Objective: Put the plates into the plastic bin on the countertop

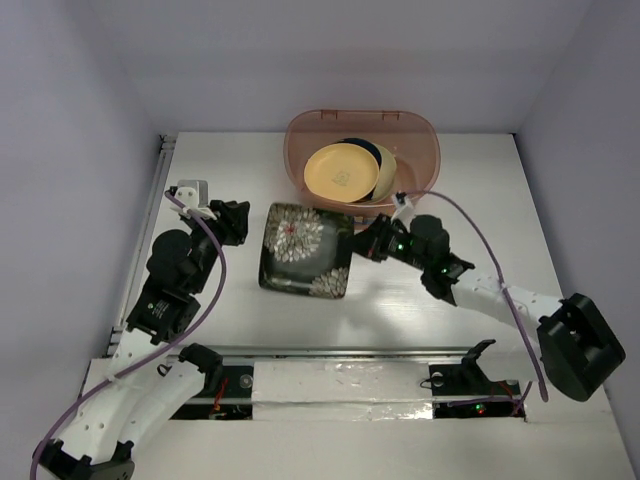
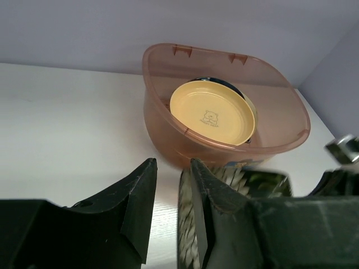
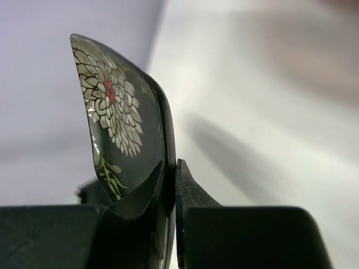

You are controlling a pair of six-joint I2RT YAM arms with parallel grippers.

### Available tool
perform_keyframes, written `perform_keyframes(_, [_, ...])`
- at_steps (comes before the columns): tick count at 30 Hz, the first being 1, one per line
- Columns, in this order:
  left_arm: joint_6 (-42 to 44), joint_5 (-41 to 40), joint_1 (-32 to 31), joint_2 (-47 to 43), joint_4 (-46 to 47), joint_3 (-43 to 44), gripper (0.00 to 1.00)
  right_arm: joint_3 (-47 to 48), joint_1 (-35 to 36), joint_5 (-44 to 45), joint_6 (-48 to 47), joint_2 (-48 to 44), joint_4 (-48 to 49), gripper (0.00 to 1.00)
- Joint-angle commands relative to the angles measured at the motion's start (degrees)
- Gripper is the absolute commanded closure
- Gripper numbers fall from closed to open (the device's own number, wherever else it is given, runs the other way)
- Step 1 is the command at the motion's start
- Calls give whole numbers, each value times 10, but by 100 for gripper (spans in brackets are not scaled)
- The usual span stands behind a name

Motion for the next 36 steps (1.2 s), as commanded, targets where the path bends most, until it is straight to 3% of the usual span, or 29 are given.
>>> perform_keyframes(1, [2,-12,-2,-13,20,-4,72,95,-46,-43,21,-36,79,100])
perform_keyframes(7, [0,-4,-2,-16,19,-2,72,203,-131,-19,4,-19,38,100])
perform_keyframes(16, [-1,-2,-2,-38,19,-6,72,381,-220,36,-44,130,-63,100])
perform_keyframes(23, [-2,4,-2,-37,21,-6,71,479,-233,37,-66,242,-112,98])
perform_keyframes(26, [-3,5,-2,-32,19,-6,71,515,-233,50,-72,280,-137,89])
perform_keyframes(27, [-3,4,-2,-31,19,-6,71,521,-239,51,-66,286,-138,78])
perform_keyframes(29, [-3,3,-2,-31,19,-7,71,525,-239,55,-59,295,-134,67])
perform_keyframes(30, [-3,3,-2,-31,19,-7,71,526,-245,57,-57,295,-134,54])
perform_keyframes(33, [-3,1,-2,-29,19,-7,71,525,-245,71,-67,283,-140,35])
perform_keyframes(36, [-3,-2,-2,-26,19,-7,71,514,-245,86,-87,256,-144,28])
